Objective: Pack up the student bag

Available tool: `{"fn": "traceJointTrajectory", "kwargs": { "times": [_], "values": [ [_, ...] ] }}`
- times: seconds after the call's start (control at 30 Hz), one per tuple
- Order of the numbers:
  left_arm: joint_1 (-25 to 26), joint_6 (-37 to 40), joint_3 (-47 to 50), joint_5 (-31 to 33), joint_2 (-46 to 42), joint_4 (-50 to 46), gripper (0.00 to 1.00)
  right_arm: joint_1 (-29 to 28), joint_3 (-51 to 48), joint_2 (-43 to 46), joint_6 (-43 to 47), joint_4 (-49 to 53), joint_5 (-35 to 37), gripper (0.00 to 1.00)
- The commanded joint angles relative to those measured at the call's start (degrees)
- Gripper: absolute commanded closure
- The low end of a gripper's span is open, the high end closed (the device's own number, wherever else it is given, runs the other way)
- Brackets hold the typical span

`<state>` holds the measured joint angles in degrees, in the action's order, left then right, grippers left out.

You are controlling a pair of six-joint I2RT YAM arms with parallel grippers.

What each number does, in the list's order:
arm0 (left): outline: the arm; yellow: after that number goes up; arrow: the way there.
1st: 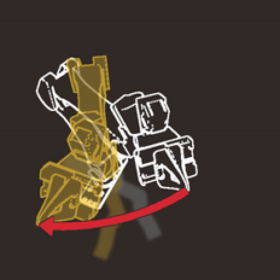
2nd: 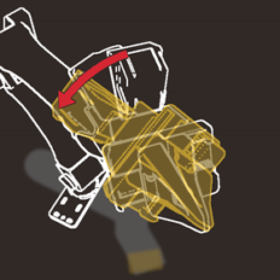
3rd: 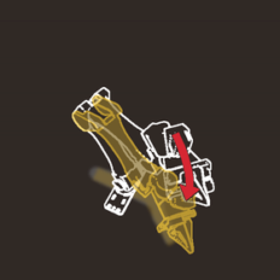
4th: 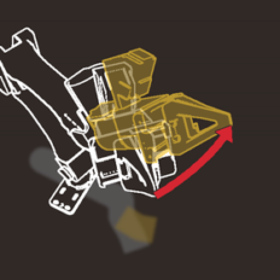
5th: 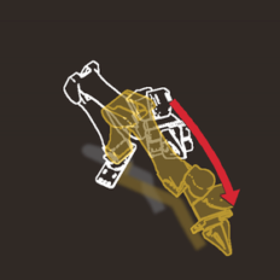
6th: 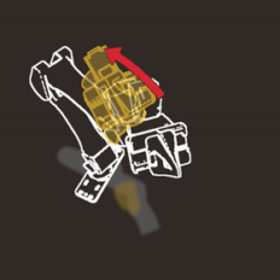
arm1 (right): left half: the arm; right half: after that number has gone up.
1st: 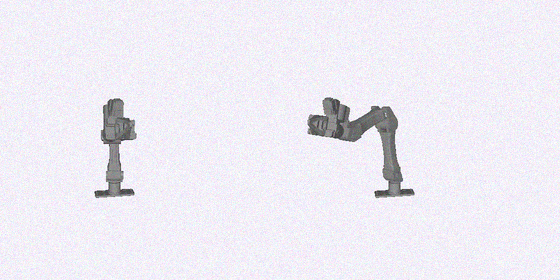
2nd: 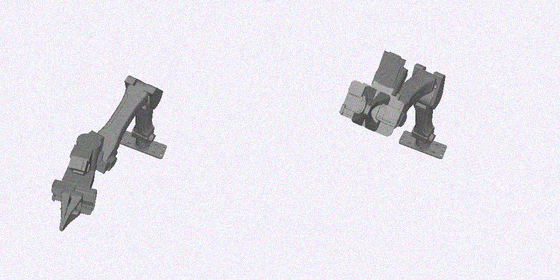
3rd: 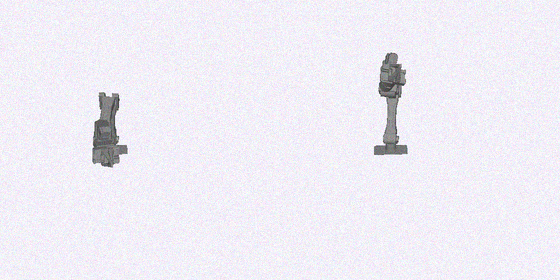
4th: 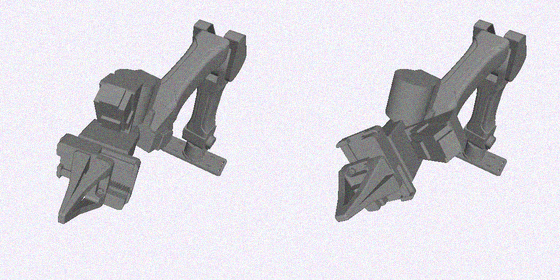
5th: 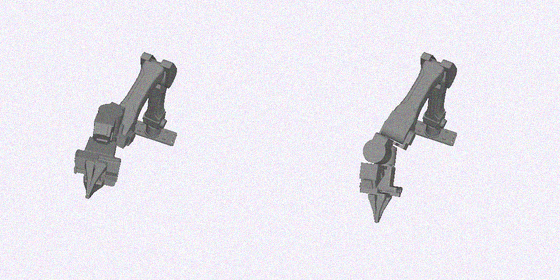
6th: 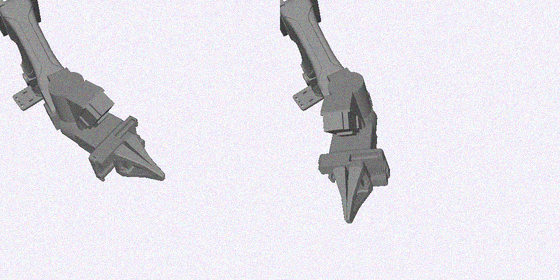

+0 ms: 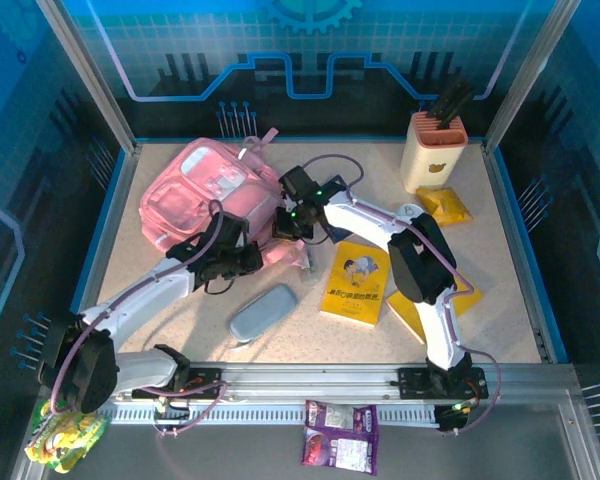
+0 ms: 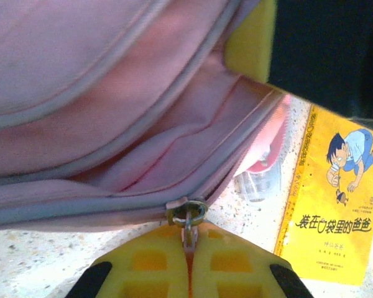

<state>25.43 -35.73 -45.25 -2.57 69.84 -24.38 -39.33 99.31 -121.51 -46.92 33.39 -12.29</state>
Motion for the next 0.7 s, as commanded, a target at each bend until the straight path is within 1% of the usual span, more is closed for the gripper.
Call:
{"fn": "traceJointTrajectory", "kwargs": {
  "times": [0.0, 0.07, 0.3, 0.4, 0.5, 0.6, 0.67],
  "values": [
    [-3.02, -0.51, 1.82, 2.22, -4.73, -6.15, 1.00, 4.14, 2.46, 2.29, 2.63, -2.77, 3.37, 1.00],
    [-4.97, -0.96, 3.15, 2.23, -6.15, -6.86, 1.00, 4.82, 2.89, 2.76, 4.36, -2.69, 1.50, 1.00],
    [-14.77, 0.05, 4.80, 2.49, -8.06, -8.01, 1.00, 6.37, 1.49, 5.14, 7.30, -0.90, 1.18, 1.00],
    [-18.99, 1.43, 3.54, 3.29, -6.68, -8.33, 1.00, 6.50, 0.65, 5.90, 7.98, -0.56, 0.81, 1.00],
    [-22.02, 2.29, 3.01, 5.26, -5.18, -8.03, 1.00, 6.50, 0.38, 6.07, 8.24, -0.37, -0.22, 1.00],
    [-25.34, 2.59, 2.89, 4.81, -3.18, -6.78, 1.00, 6.49, 0.23, 6.23, 8.55, -0.38, -0.78, 1.00],
    [-26.69, 3.04, 2.63, 5.38, -1.95, -5.78, 1.00, 6.42, 0.01, 6.48, 8.92, -0.35, -1.47, 1.00]
  ]
}}
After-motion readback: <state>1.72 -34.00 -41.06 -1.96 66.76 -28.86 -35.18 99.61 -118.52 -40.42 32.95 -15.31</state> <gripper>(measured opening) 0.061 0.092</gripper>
